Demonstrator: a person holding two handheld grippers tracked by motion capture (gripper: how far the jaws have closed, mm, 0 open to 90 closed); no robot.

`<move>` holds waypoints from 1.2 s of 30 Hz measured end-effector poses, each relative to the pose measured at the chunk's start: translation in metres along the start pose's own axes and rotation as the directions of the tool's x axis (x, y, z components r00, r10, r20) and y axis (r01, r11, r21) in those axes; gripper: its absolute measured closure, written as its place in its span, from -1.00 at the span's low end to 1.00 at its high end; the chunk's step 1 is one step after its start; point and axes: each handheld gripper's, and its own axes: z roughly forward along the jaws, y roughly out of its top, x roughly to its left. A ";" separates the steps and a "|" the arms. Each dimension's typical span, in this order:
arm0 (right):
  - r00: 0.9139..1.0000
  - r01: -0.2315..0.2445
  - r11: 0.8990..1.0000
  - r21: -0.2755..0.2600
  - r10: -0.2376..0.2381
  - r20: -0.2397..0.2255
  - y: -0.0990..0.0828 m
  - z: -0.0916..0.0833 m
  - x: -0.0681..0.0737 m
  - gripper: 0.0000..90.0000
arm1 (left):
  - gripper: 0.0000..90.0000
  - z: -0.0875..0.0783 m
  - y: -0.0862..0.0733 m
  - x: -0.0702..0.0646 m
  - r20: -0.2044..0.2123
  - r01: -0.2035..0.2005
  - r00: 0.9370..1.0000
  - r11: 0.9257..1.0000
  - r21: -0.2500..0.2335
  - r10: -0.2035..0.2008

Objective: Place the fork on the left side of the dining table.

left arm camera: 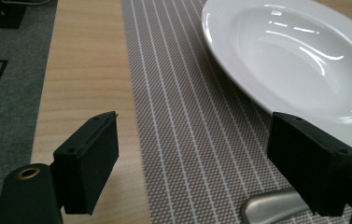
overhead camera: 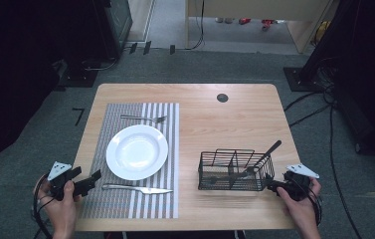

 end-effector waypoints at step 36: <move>1.000 -0.004 1.000 0.002 0.004 0.004 0.000 0.000 0.000 -0.89 | -0.70 0.020 -0.018 -0.015 -0.162 -0.099 0.980 0.991 0.090 0.113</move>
